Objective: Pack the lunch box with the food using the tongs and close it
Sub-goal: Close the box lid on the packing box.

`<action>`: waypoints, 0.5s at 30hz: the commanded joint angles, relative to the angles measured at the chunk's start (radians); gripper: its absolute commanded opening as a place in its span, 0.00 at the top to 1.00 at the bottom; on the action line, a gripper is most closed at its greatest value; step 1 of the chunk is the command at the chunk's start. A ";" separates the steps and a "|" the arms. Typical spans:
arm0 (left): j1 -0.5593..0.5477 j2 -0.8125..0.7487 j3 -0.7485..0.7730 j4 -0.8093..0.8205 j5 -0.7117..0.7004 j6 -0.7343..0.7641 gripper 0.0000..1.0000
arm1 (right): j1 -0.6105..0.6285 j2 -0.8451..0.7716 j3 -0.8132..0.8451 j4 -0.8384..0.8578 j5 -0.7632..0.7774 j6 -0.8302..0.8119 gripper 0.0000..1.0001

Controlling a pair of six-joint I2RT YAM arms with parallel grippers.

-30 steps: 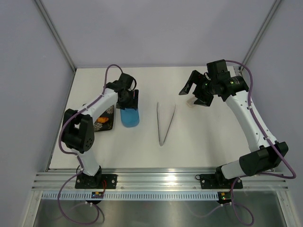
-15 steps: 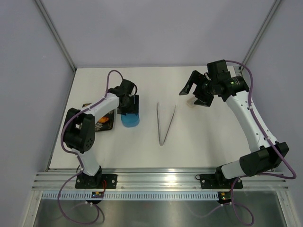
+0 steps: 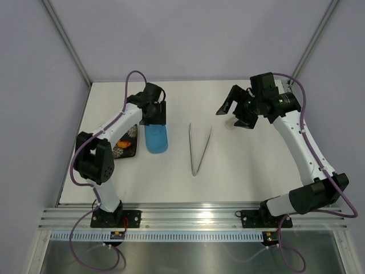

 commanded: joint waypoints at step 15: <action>0.000 0.270 0.140 -0.001 -0.058 -0.015 0.37 | 0.001 -0.045 -0.032 -0.008 0.031 0.013 0.02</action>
